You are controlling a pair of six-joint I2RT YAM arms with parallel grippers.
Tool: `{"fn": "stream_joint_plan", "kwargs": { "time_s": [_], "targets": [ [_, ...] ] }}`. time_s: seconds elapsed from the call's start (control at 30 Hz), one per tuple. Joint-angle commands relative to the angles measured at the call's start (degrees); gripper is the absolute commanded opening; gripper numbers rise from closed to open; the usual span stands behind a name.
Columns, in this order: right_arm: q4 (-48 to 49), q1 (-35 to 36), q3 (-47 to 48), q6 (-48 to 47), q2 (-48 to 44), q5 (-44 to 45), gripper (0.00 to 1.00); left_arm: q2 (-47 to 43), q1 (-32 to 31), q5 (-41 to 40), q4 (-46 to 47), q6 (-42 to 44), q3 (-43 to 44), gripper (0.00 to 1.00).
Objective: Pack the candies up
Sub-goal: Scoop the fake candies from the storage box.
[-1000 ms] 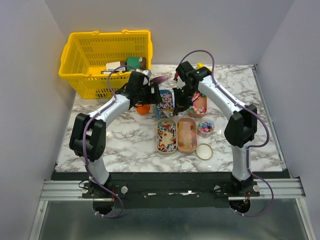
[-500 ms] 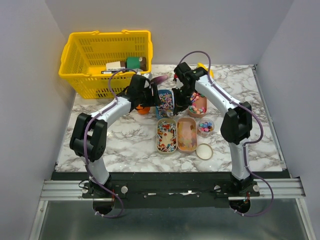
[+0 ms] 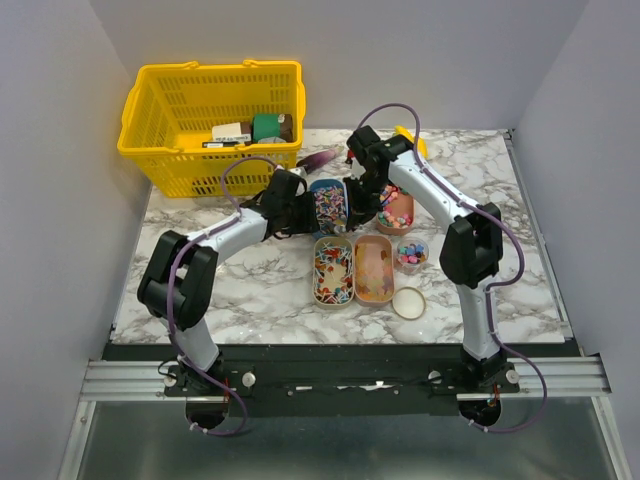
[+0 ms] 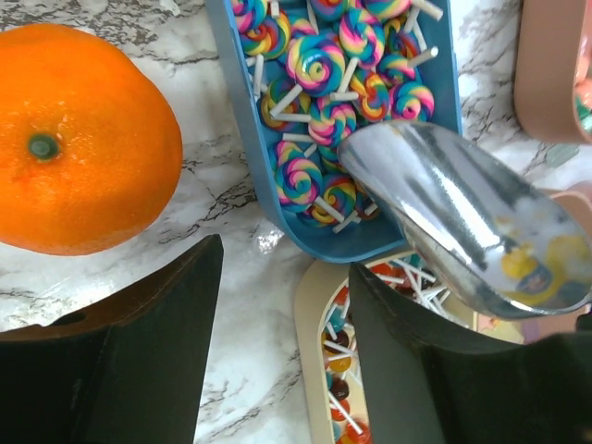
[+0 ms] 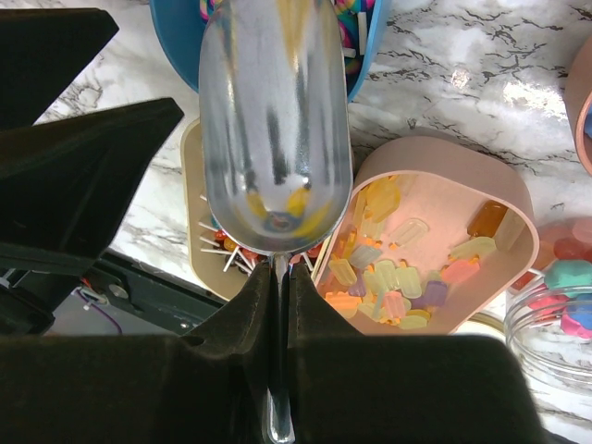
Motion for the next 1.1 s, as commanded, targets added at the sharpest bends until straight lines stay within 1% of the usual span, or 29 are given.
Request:
{"fn": "stream_joint_plan", "kwargs": {
  "time_s": [0.0,0.2,0.3,0.4,0.43,0.5,0.53,0.6,0.63,0.67,0.73,0.9,1.07],
  "targets": [
    [-0.07,0.02,-0.25,-0.16,1.76,0.96,0.01,1.1,-0.15,-2.77,4.68,-3.52,-0.35,0.62],
    [-0.77,0.02,-0.42,-0.24,1.68,0.69,0.01,3.74,-1.3,-4.0,6.89,-5.2,-0.71,0.5],
    [-1.39,0.02,-0.25,-0.68,1.32,-0.01,0.01,5.41,-2.26,-4.7,6.71,-5.2,-0.44,0.47],
    [-1.92,0.02,0.37,-1.39,1.58,-0.18,0.01,7.17,-2.88,-5.14,5.58,-5.38,-0.26,0.4],
    [-1.92,0.02,0.37,-1.65,1.76,-0.18,0.01,8.04,-2.88,-5.14,5.22,-5.38,-0.09,0.35],
    [-2.01,0.11,0.72,-1.83,2.81,-0.62,0.01,8.75,-3.05,-6.63,4.34,-5.47,0.0,0.3],
    [-1.92,0.02,0.89,-2.09,3.25,-0.88,0.01,9.36,-3.05,-6.64,4.16,-5.55,0.0,0.24],
    [-1.74,0.11,1.33,-2.35,4.04,-1.41,0.01,9.72,-3.14,-6.38,3.38,-5.64,0.26,0.17],
    [-1.74,0.11,1.51,-2.61,4.83,-1.33,0.01,9.98,-3.32,-6.29,3.2,-5.56,0.44,0.12],
    [-1.66,0.11,1.77,-2.79,5.27,-1.07,0.01,10.07,-3.41,-6.2,3.02,-5.55,0.61,0.1],
    [-0.96,0.02,1.69,-2.79,5.63,-0.1,0.01,10.25,-3.58,-6.11,2.32,-5.29,0.88,0.06],
    [0.71,0.11,0.9,-0.43,5.89,3.32,0.01,9.98,-3.85,-5.94,1.0,-5.73,0.79,0.06],
    [1.94,-0.33,-1.56,7.21,3.97,4.83,0.01,9.81,-3.85,-6.02,-0.23,-7.66,1.58,0.06]
  ]
}}
